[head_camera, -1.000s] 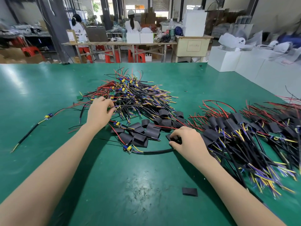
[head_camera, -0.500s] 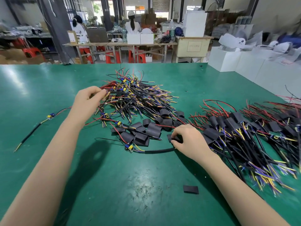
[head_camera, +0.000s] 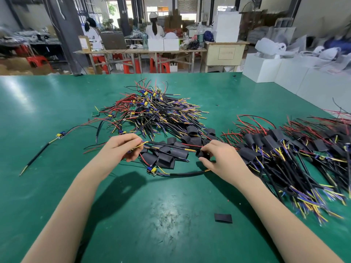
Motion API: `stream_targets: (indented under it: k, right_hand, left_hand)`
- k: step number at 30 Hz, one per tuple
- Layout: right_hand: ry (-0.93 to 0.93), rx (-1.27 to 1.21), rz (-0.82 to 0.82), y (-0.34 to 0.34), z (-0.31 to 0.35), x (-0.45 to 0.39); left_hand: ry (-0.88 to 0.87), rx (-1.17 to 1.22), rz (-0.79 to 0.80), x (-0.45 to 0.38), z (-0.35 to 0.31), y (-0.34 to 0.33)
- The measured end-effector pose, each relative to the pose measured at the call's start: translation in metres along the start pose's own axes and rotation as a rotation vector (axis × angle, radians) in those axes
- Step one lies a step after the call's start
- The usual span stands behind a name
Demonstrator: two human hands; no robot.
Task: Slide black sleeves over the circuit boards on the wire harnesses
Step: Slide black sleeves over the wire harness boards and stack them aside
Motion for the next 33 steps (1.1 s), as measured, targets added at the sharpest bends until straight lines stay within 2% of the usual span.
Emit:
stream_targets:
  k: [3,7,21,26,30,33]
  right_hand:
    - [0.002,-0.13,-0.091,0.007,0.003,0.003]
    - [0.036,-0.187,-0.151,0.01,0.005,0.005]
    - [0.22,-0.308,-0.206,0.024,0.02,0.012]
    - [0.279,-0.347,-0.212,0.029,0.023,0.016]
    - [0.309,-0.386,-0.219,0.031,0.026,0.018]
    - [0.305,-0.324,-0.244,0.032,0.027,0.018]
  left_hand:
    - [0.019,0.052,-0.004,0.001,0.0,-0.002]
    - [0.029,0.078,0.007,0.002,-0.001,-0.005]
    - [0.114,0.075,-0.028,0.005,0.0,0.001]
    - [0.166,0.158,-0.048,0.006,-0.001,0.0]
    - [0.175,0.151,0.029,0.008,-0.003,0.0]
    - [0.148,0.037,0.088,0.01,-0.006,-0.001]
Point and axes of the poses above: each hand's wrist, its own x-axis away from the middle knuckle, its own y-axis out of the back of the hand, z = x × y, the point moved 3 cm from there along -x, towards the middle knuckle, and after that the axes turned 2 degrees about -x, right-handed, at the moved point
